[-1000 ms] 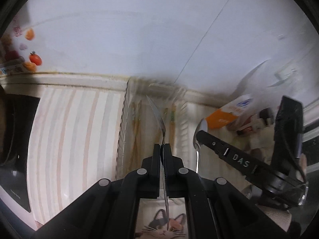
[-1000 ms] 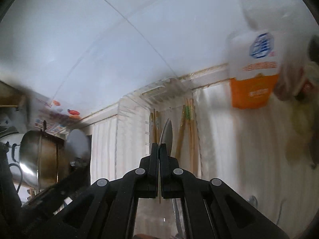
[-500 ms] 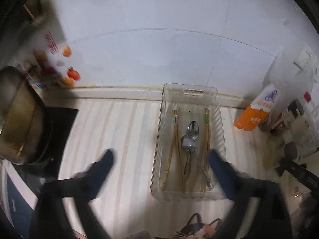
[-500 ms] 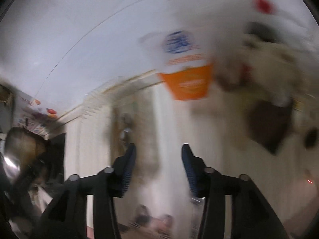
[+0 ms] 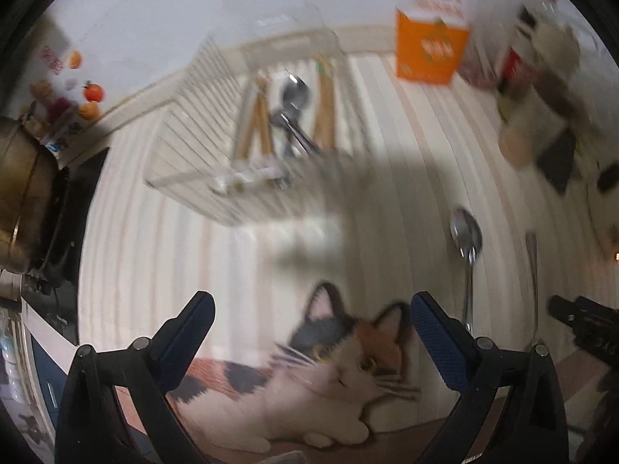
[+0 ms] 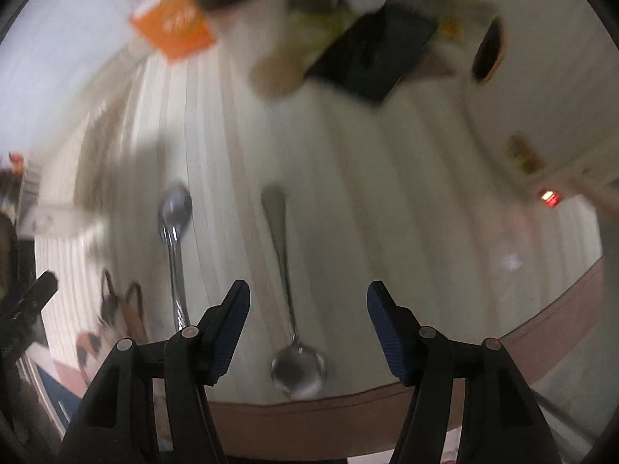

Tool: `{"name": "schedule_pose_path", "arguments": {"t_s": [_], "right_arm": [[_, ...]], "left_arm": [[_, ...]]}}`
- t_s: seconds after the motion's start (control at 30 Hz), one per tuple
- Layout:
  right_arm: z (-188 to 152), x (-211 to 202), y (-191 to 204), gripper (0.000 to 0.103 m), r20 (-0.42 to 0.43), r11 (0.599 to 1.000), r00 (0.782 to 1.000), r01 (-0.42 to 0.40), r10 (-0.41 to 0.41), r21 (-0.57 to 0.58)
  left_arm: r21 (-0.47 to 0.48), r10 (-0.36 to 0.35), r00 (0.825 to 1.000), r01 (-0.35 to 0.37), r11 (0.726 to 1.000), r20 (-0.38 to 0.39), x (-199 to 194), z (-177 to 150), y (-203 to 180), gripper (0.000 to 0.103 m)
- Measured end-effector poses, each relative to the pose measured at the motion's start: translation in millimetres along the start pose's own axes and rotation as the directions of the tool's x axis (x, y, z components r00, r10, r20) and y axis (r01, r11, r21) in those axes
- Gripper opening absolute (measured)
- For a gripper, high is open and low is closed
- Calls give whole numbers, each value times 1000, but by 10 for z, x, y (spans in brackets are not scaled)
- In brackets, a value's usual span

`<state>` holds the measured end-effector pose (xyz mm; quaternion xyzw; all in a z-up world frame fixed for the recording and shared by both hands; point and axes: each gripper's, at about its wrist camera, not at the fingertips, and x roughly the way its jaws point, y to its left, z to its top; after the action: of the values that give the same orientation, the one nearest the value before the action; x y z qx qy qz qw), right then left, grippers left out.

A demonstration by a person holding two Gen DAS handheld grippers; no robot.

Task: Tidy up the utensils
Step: 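Grasp a metal spoon with the left tool while the right tool grasps another spoon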

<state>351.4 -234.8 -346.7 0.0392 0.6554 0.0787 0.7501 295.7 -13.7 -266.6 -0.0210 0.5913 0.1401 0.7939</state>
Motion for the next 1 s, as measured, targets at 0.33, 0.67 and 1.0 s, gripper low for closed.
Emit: {"name": "schedule_pose_path", "arguments": {"t_s": [0.33, 0.67, 1.0], "right_arm": [[-232, 170, -80, 2, 26, 992, 995, 99, -98, -72], [-220, 125, -597, 2, 24, 997, 998, 61, -63, 47], [-190, 23, -587, 2, 9, 998, 1000, 1, -1, 63]], "left_arm": [[55, -95, 991, 100, 993, -94, 207, -21, -502, 103], [186, -127, 975, 160, 969, -181, 648, 331, -1274, 55], [138, -178, 968, 204, 969, -176, 594, 133, -1006, 4]]}}
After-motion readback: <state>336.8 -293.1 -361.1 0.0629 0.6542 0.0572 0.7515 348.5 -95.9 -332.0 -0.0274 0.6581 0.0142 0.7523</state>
